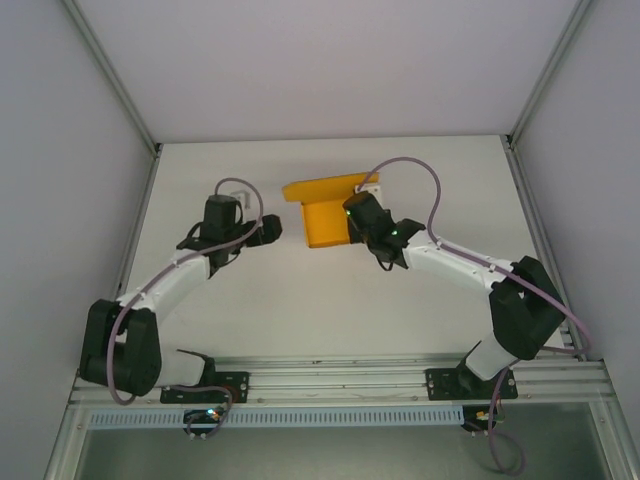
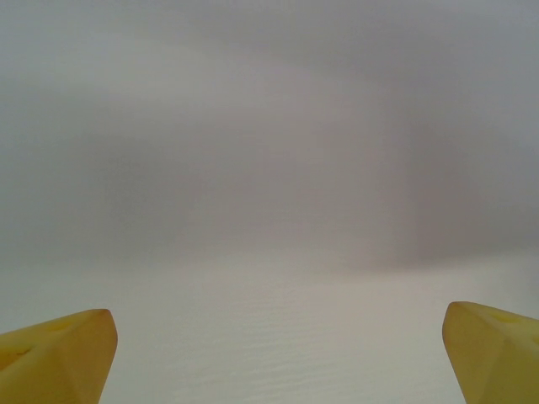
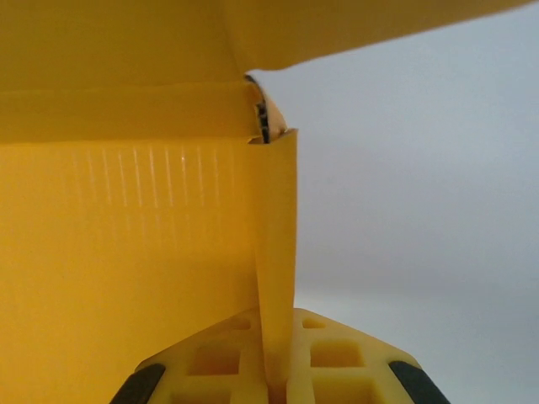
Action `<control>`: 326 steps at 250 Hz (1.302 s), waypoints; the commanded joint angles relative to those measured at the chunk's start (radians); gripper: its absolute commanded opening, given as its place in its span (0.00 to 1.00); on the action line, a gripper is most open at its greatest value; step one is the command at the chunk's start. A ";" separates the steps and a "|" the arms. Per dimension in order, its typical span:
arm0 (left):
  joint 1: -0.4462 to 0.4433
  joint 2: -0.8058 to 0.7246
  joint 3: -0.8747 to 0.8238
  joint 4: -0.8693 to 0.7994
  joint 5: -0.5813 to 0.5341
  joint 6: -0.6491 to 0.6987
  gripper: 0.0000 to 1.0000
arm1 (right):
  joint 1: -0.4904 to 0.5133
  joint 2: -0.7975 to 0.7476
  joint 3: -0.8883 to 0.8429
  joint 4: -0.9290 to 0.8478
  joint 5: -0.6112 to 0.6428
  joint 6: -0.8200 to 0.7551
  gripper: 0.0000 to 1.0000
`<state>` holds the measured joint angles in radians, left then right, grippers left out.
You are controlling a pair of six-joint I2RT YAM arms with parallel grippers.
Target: Assemble paper box
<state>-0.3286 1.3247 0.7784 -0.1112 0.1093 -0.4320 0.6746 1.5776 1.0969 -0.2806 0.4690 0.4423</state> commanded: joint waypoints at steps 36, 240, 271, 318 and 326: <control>0.004 -0.094 -0.047 -0.140 -0.123 0.026 1.00 | 0.008 0.110 -0.050 -0.131 -0.007 0.194 0.00; -0.038 -0.042 0.044 -0.128 -0.055 0.114 1.00 | 0.017 0.242 0.040 -0.253 -0.081 0.263 0.37; -0.049 -0.026 0.077 -0.125 -0.042 0.132 1.00 | 0.016 0.194 0.060 -0.261 -0.049 0.241 0.44; -0.053 0.035 0.147 -0.107 0.076 0.216 1.00 | 0.000 0.073 0.037 -0.241 -0.017 0.149 0.71; -0.053 0.056 0.168 -0.105 0.110 0.237 1.00 | -0.011 0.045 0.025 -0.211 -0.026 0.115 0.75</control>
<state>-0.3782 1.3308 0.8745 -0.2359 0.1020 -0.2901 0.6846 1.7290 1.1416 -0.5083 0.4137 0.6521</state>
